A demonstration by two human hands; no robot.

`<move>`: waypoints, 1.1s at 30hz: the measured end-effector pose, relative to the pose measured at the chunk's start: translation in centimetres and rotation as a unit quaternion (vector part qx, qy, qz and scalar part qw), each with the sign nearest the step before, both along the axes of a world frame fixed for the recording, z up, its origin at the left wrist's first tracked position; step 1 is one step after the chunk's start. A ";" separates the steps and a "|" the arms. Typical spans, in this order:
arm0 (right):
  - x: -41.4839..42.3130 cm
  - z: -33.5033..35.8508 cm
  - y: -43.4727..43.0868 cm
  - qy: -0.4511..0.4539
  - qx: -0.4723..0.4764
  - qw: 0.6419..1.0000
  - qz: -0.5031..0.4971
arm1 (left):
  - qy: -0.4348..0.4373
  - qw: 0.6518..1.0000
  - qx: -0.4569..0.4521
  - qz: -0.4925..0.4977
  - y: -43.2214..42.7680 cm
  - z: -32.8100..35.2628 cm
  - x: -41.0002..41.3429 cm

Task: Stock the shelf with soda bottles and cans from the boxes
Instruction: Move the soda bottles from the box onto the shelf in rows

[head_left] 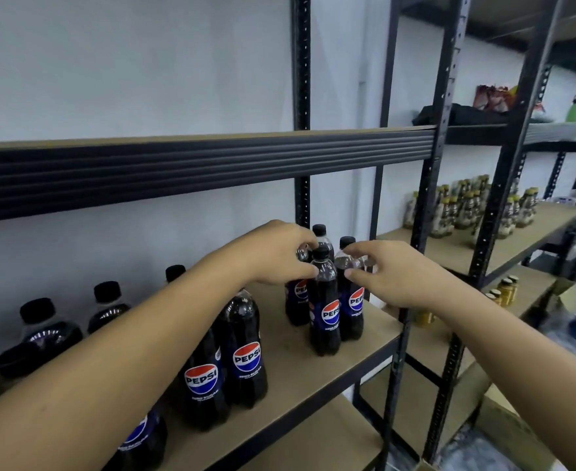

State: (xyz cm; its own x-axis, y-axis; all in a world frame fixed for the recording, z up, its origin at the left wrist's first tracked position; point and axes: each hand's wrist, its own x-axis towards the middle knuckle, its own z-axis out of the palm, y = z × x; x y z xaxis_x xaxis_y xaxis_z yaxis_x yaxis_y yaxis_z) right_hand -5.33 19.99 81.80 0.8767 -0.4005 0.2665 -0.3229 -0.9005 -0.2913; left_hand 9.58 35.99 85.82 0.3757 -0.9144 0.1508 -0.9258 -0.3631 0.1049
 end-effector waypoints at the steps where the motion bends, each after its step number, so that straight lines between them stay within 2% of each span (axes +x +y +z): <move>1: 0.1 -0.1 -0.6 0.000 0.004 1.000 -0.009 | 0.003 1.000 0.002 0.004 -0.8 0.0 0.0; 9: 4.0 -1.9 -6.8 -0.008 0.082 0.997 0.016 | 0.095 0.988 -0.079 0.095 -6.6 -3.7 -0.2; 14: 5.9 -2.9 -9.9 0.024 0.113 0.989 0.088 | 0.144 0.973 -0.104 0.148 -8.2 -5.9 0.8; 19: 6.4 -4.3 -11.8 0.005 0.214 0.964 0.159 | 0.184 0.956 -0.135 0.182 -8.5 -6.8 -0.1; 26: 6.9 -4.9 -12.9 -0.005 0.238 0.945 0.223 | 0.198 0.940 -0.162 0.225 -8.1 -7.3 -1.6; 33: 7.3 -5.7 -12.0 -0.017 0.228 0.933 0.277 | 0.208 0.933 -0.146 0.256 -6.4 -6.7 -2.2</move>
State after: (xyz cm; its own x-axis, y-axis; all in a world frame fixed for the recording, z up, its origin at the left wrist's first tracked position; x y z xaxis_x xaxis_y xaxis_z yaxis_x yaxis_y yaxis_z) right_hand 1.94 7.95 76.12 0.9769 0.0339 0.2111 0.1729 -0.7059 -0.6869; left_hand 7.39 29.59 79.12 0.8337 -0.5414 0.1090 -0.4956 -0.6463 0.5802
